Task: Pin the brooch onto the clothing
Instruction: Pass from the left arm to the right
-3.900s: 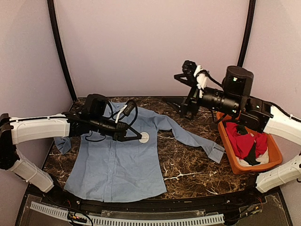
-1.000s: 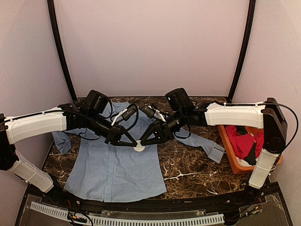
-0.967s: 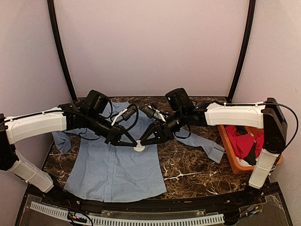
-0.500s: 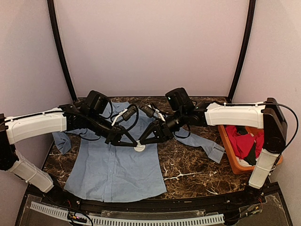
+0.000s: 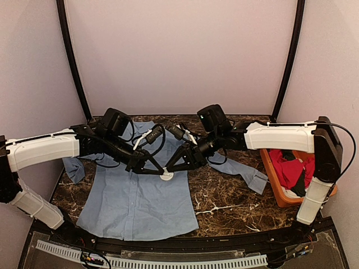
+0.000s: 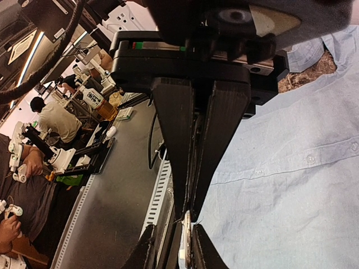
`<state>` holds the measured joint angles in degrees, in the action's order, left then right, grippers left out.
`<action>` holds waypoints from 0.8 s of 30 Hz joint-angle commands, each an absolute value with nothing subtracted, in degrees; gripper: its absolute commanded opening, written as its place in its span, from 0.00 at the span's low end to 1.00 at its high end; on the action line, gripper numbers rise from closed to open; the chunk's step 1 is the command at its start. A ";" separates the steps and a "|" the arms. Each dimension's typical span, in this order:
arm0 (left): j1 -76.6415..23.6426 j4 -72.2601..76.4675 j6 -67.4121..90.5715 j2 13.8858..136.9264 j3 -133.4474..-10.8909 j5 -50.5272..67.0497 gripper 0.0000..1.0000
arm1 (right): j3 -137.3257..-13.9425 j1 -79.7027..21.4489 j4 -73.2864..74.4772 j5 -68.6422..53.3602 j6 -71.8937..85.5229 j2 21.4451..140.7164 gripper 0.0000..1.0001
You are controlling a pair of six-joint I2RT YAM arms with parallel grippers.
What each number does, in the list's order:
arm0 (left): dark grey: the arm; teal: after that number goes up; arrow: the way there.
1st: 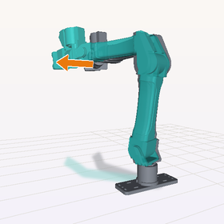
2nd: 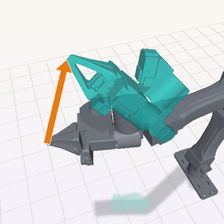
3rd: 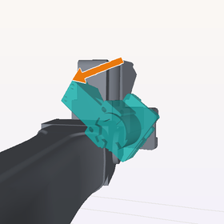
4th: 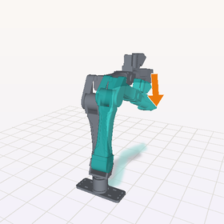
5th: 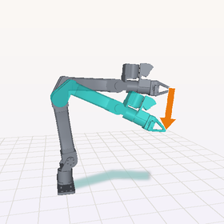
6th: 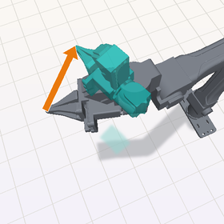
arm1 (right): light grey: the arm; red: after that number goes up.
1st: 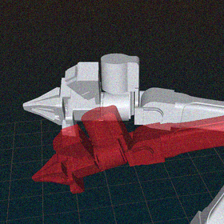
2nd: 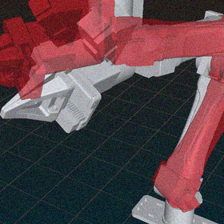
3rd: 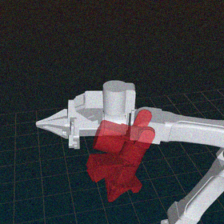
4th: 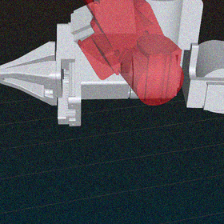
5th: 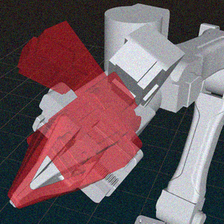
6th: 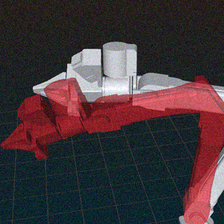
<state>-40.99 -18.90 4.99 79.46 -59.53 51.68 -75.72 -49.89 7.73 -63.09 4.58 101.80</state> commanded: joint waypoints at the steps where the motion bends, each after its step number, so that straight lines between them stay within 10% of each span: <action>1: -40.54 -18.12 5.22 77.17 -58.46 52.17 0.01 | -75.50 -50.19 7.47 -62.47 3.78 103.02 0.20; 24: -39.94 -16.36 6.11 77.75 -57.96 54.70 0.01 | -76.92 -50.01 7.55 -62.56 4.24 103.76 0.09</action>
